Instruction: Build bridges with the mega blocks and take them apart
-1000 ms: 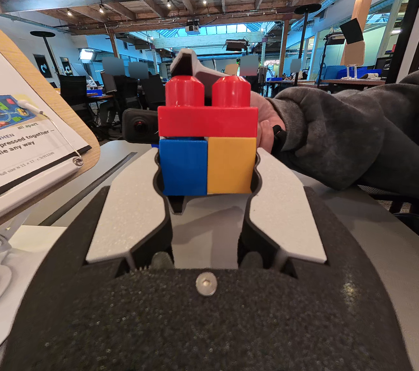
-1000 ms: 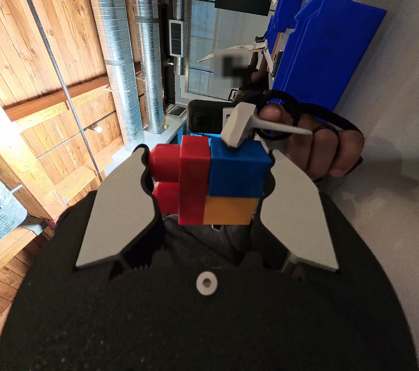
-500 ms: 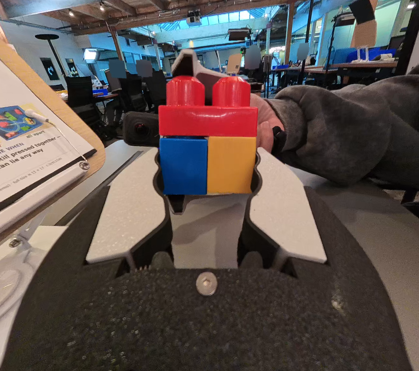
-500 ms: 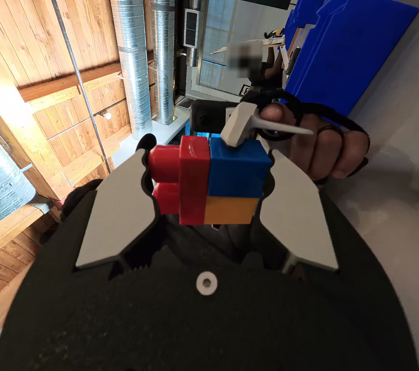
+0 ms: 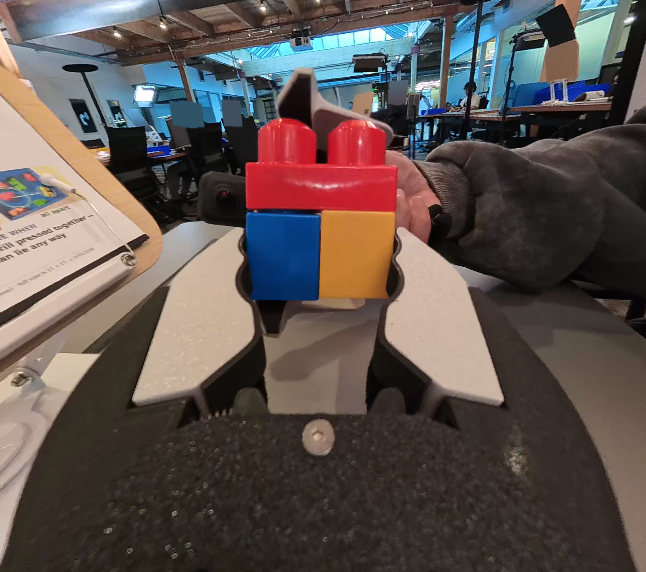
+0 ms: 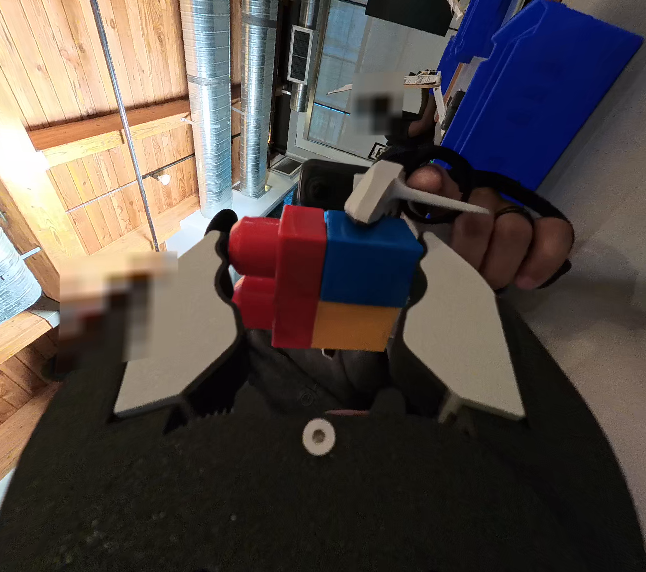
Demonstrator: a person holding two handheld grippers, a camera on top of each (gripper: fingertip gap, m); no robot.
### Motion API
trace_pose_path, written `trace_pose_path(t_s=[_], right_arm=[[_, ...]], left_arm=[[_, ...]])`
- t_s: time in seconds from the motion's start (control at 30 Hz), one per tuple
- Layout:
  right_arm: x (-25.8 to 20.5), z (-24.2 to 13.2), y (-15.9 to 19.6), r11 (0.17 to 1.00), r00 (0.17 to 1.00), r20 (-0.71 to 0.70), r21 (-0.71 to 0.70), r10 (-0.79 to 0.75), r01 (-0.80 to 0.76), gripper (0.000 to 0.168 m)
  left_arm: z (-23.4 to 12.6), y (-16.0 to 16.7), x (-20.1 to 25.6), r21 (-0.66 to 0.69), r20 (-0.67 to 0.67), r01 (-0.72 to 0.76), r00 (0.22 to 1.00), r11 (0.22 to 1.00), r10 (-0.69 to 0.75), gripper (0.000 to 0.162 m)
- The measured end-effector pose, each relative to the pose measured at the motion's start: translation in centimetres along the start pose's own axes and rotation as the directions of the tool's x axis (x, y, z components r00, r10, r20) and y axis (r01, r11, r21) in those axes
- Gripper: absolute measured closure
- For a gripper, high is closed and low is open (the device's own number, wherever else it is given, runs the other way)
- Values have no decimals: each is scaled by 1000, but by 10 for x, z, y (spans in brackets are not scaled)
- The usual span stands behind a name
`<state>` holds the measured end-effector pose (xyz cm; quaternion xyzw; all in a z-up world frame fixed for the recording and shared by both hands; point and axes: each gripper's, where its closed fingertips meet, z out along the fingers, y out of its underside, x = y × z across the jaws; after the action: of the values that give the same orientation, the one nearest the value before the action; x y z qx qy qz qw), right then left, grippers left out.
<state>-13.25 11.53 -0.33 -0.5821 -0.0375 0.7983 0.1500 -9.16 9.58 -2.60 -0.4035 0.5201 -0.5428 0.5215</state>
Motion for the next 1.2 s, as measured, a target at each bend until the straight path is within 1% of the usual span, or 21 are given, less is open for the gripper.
trace_pose_path(t_s=[0.1,0.3,0.4,0.47,0.53,0.6,0.63,0.7,0.77,0.9,0.97,1.13,1.2], right_arm=[[1,-2,-2,1000,1000,4,3,-25,25,71],[-3,2,-4,1000,996,92,21,12,-14,72],[-1,2,-4,999,995,100,30,24,-27,72],[-2,2,-1,1000,994,106,14,25,-27,72],[4,-1,-1,1000,998,55,11,17,-18,72],[14,-4,-1,1000,999,-39,8,4,-4,69],[16,-5,-1,1000,998,-60,3,4,-4,70],[15,-5,0,1000,995,-94,-12,-13,12,72],[17,-5,1,999,989,-142,-30,-46,43,69],[19,-8,3,999,991,-130,-23,-27,24,69],[23,-10,3,999,986,-162,-20,-40,38,69],[21,-14,9,998,984,-174,-47,-47,40,69],[24,-16,8,999,975,-219,-45,-33,24,69]], left_arm=[[1,2,-2,-6,14,-7,1000,1000,7,87],[-2,-6,-5,68,49,14,999,998,-17,86],[-3,-5,-5,56,33,42,999,998,-44,87],[-3,-5,-3,58,26,33,999,998,-35,86],[-2,3,-4,-1,36,13,999,1000,-13,86],[-1,19,-5,-122,39,6,999,992,-2,87],[0,24,-6,-171,40,8,999,985,-1,86],[1,24,-5,-201,48,-8,999,979,18,87],[1,26,-5,-228,61,-31,997,973,46,87],[1,31,-4,-283,47,-13,999,959,27,88],[2,36,-4,-313,51,-23,998,949,41,88],[5,36,1,-324,34,-35,998,945,48,88],[6,39,1,-326,30,-29,999,945,41,88]])
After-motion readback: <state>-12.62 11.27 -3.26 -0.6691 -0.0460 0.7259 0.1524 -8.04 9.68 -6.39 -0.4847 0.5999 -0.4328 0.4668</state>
